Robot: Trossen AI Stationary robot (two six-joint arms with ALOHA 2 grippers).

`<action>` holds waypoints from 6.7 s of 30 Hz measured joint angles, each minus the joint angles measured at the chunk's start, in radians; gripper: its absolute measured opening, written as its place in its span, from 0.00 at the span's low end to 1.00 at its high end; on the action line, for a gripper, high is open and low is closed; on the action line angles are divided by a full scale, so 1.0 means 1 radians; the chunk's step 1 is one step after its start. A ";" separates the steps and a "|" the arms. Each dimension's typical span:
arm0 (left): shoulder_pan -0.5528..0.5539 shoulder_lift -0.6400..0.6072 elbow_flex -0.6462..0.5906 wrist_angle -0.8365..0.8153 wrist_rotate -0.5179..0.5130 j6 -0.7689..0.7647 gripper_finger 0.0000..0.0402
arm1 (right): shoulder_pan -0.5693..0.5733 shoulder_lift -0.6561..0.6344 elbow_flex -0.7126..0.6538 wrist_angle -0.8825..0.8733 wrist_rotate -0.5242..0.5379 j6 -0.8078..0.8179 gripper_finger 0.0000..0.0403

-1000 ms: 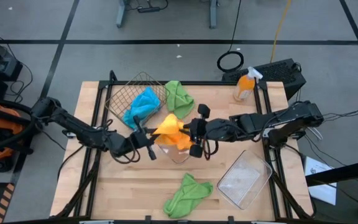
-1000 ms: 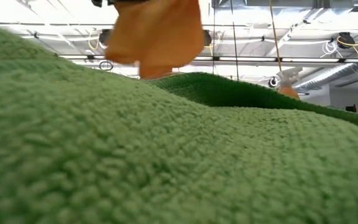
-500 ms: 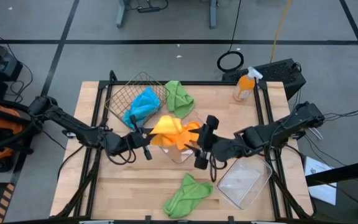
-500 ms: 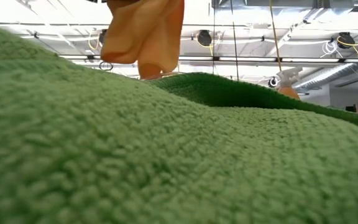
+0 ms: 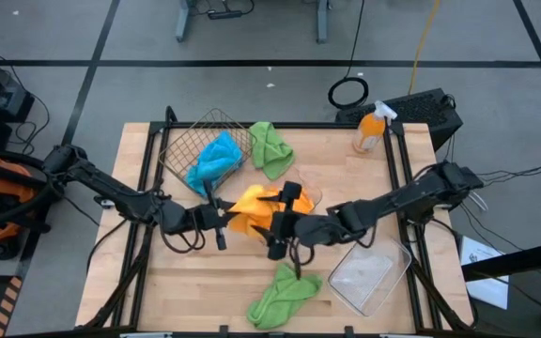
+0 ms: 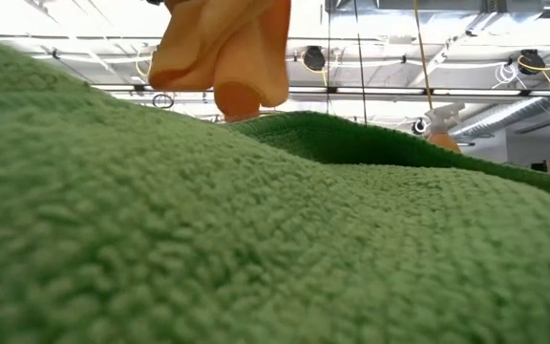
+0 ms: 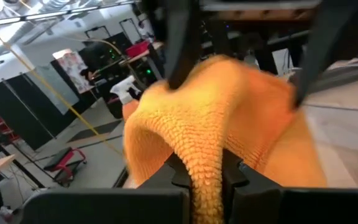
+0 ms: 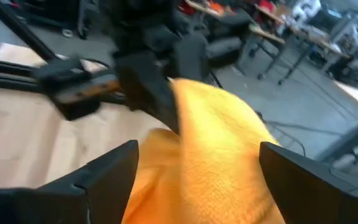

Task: Sort microfiber towel by color & place in baskets
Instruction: Put the yellow towel into the top transparent bin

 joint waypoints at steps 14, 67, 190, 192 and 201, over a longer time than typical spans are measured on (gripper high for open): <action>-0.025 0.000 0.000 -0.055 0.074 0.049 0.06 | -0.057 -0.009 0.000 -0.155 -0.070 0.151 0.78; -0.128 0.007 0.000 -0.050 0.105 -0.255 0.60 | -0.012 -0.066 0.000 -0.186 -0.177 0.226 0.01; -0.066 0.112 0.000 0.271 0.125 0.131 0.04 | 0.106 0.014 0.001 -0.061 -0.019 0.058 0.08; -0.066 0.096 0.000 0.238 0.123 0.137 0.04 | 0.108 0.007 0.001 -0.086 -0.025 0.067 0.14; -0.065 0.045 0.000 0.118 0.124 0.138 0.03 | 0.109 0.003 0.001 -0.089 -0.025 0.037 0.39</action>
